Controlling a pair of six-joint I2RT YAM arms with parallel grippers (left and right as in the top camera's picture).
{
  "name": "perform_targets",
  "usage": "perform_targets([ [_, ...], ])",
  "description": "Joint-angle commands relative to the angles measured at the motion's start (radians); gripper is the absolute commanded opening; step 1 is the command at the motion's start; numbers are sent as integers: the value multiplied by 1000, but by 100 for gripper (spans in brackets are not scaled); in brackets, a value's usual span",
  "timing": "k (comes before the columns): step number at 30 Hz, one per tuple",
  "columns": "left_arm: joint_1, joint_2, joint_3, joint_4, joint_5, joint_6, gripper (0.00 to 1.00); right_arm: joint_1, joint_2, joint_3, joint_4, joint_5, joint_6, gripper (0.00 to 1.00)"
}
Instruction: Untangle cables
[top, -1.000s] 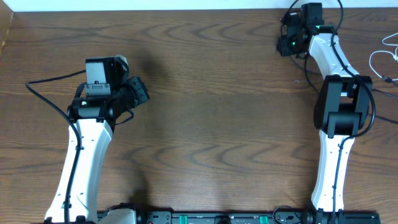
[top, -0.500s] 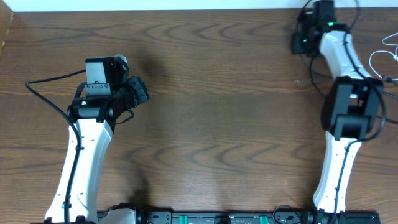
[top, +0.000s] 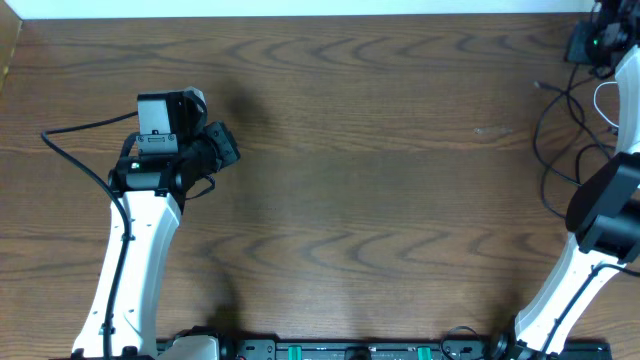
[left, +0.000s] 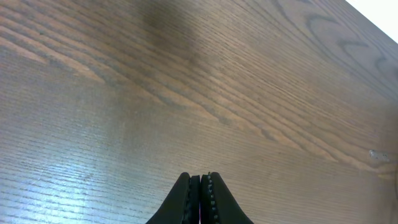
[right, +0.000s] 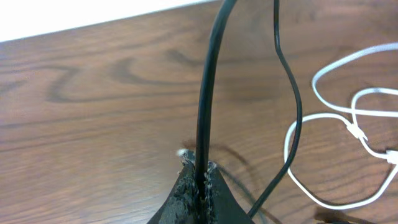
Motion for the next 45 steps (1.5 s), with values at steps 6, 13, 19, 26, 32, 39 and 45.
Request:
perform_targets([
  [6,3,7,8,1,-14,13,8,-35,105,-12,-16,-10,15,63],
  [13,3,7,8,1,-14,13,9,-31,25,-10,-79,-73,15,72],
  [19,3,7,8,-1,-14,13,36,-19,-147,-10,-135,-131,15,87],
  [26,3,7,8,-56,-14,13,74,22,-364,-10,-233,-131,3,96],
  [32,3,7,8,-79,-14,13,98,93,-515,-10,-364,-176,-61,95],
  [39,3,7,8,-79,-14,13,98,191,-679,-10,-491,-175,-60,99],
  [45,3,7,8,-79,-14,13,98,211,-802,-11,-584,-175,-37,99],
])
